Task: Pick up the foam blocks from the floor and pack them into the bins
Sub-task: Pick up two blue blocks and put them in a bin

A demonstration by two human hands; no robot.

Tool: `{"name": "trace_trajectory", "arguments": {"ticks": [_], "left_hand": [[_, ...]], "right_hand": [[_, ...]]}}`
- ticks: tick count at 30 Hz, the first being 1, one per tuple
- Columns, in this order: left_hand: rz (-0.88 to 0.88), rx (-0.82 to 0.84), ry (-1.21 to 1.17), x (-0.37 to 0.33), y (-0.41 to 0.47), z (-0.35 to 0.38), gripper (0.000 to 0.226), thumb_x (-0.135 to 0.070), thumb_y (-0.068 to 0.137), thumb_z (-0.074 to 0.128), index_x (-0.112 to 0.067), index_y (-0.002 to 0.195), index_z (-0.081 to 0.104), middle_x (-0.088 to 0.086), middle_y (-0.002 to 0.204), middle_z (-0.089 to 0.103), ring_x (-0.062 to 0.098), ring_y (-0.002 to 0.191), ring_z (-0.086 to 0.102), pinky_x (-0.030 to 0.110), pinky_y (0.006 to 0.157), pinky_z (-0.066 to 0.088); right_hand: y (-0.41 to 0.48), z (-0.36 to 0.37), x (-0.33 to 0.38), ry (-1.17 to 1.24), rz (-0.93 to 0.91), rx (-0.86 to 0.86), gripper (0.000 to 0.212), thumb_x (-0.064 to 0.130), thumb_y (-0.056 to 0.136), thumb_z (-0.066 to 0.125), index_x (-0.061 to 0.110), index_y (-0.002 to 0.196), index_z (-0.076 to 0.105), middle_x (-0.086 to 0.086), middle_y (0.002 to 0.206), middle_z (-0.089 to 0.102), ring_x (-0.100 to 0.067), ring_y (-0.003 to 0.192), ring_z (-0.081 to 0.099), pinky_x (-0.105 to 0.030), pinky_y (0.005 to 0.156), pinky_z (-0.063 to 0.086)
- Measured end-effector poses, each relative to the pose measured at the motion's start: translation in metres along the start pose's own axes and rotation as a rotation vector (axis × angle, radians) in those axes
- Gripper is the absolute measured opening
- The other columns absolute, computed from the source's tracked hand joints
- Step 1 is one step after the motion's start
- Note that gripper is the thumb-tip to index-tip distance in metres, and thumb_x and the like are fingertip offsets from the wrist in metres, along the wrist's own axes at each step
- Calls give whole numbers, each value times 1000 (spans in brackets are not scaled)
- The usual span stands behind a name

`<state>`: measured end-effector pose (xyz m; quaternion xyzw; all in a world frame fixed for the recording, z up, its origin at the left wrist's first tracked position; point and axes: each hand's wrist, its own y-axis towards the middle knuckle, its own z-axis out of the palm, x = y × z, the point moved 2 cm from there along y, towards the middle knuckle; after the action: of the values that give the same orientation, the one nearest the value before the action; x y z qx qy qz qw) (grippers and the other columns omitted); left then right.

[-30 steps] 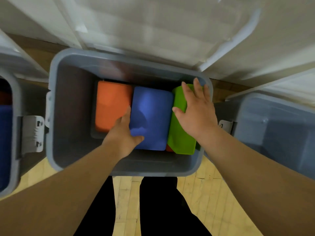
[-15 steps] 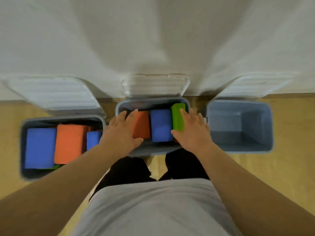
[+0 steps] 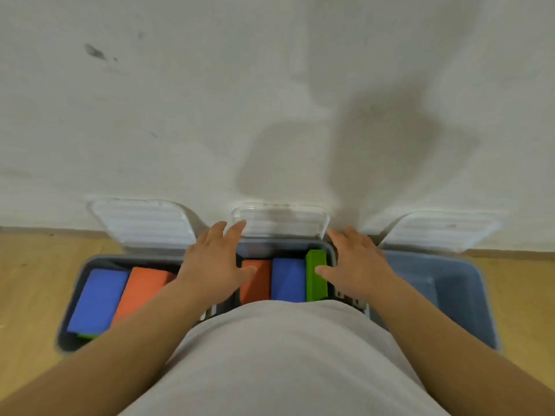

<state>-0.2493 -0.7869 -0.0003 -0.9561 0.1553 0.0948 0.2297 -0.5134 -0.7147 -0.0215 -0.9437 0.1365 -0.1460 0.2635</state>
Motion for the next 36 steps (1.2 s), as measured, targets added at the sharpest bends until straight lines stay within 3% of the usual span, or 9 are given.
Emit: {"name": "trace_trajectory", "arguments": {"ticks": [4,9,20,28,36], "left_hand": [[-172,-56,-115,-28,-30,31,101,-63,81,69,-34,161,15,3,164,25,29,150,25,50,119,31],[-495,-62,-290,-71,-103,79,101,-65,83,68,-38,162,11,2,167,19,29,152,21,48,122,26],[-1190,-153,-635,-127,-326,181,96,-65,90,60,-40,161,1,3,169,13,30,155,16,51,122,26],[-1600,-270,-764,-222,-504,293,99,-73,89,53,-38,161,-5,6,169,12,30,155,12,53,122,25],[-1951,-434,-1042,-362,-697,430,98,-73,87,54,-38,161,0,7,169,11,32,155,11,54,122,24]], "right_hand": [[2,-11,-23,-136,-136,105,93,66,89,58,35,162,10,-5,170,7,-37,152,16,-55,121,25],[-2,-13,-39,-315,-371,229,94,67,88,57,36,162,9,-5,170,6,-34,154,12,-57,120,23],[-76,68,34,-721,-890,392,93,69,90,56,37,162,7,-5,171,4,-35,156,9,-61,121,19],[-244,182,71,-1088,-1320,472,90,68,92,51,34,162,5,-7,171,2,-34,156,6,-57,123,14],[-504,323,12,-1326,-1701,513,91,70,90,50,33,162,9,-8,170,9,-34,154,15,-58,122,22]]}}
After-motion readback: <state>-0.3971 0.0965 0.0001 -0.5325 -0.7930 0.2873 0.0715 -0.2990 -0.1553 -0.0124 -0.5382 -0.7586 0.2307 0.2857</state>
